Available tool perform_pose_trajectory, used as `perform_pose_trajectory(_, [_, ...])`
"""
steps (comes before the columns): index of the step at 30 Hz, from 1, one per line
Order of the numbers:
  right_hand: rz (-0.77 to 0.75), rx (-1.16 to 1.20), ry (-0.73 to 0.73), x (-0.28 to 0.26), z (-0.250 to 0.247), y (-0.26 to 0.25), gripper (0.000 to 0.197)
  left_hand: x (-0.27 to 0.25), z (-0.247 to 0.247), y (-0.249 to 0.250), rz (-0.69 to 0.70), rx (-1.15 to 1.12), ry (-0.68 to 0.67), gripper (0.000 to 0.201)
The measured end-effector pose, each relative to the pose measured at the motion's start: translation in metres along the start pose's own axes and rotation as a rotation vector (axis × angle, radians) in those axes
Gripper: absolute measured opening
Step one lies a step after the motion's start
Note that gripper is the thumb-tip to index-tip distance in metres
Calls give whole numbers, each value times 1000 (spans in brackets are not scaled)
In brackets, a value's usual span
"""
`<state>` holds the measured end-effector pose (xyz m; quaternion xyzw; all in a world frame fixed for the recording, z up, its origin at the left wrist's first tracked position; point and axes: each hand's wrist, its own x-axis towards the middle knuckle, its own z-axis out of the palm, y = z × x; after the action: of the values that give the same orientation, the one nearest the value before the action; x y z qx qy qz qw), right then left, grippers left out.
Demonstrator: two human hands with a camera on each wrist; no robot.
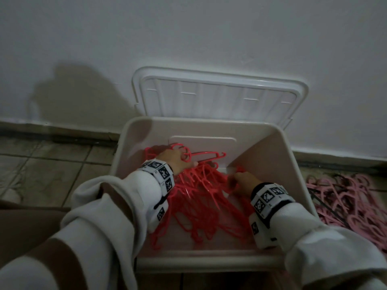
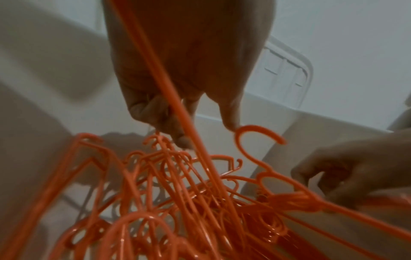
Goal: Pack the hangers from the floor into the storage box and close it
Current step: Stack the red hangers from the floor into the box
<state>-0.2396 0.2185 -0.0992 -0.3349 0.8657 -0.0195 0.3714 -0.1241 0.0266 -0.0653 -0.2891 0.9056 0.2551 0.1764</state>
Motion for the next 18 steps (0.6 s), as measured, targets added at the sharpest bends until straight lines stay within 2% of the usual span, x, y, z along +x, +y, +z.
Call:
perform_pose_trajectory(2, [-44, 32, 76, -4, -5, -1, 26, -4, 0, 0, 16, 136, -4, 51])
perform_pose_trajectory(5, [-96, 81, 142, -9, -12, -6, 23, -5, 5, 4, 31, 254, 96, 47])
perform_pose_trajectory(9, [-94, 99, 200, -7, -12, -14, 15, -4, 6, 23, 165, 23, 170, 46])
perform_pose_trajectory(11, [-82, 146, 207, -6, -10, -18, 3, -10, 1, 35, 144, -189, 49, 50])
perform_pose_trajectory(12, [-84, 171, 219, -5, -8, -20, 5, -13, 1, 40, 125, -251, -33, 53])
perform_pose_trajectory(15, [-75, 215, 224, -6, -1, -27, 5, -18, 11, 44, 65, -133, -208, 52])
perform_pose_trajectory(16, [-77, 199, 226, -7, 0, -29, 10, -17, 16, 42, 55, -125, -229, 48])
perform_pose_trajectory(18, [-59, 90, 221, -7, 0, -31, 17, -17, 24, 40, 45, -275, -287, 24])
